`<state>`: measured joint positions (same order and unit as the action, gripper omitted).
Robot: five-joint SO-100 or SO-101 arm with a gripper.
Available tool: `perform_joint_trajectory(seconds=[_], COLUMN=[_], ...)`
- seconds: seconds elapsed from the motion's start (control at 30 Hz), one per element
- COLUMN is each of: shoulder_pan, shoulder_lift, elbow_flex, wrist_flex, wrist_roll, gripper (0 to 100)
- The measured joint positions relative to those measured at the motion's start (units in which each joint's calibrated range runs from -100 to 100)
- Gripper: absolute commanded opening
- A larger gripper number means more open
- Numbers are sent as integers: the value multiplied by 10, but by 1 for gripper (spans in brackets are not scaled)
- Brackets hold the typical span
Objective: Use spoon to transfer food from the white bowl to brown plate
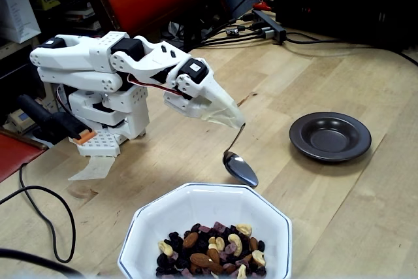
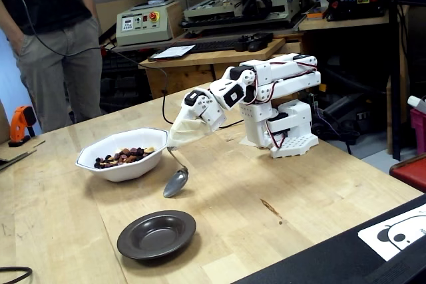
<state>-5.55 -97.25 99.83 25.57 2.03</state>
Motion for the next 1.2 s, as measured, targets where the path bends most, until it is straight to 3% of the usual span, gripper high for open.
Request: perform_joint_trajectory(seconds=[0.33, 1.2], shoulder_pan=[112, 116], shoulder_lift=[-7, -7], elbow_flex=[0, 0], wrist_flex=[-14, -14], wrist_roll=[-25, -27], gripper=[4, 4])
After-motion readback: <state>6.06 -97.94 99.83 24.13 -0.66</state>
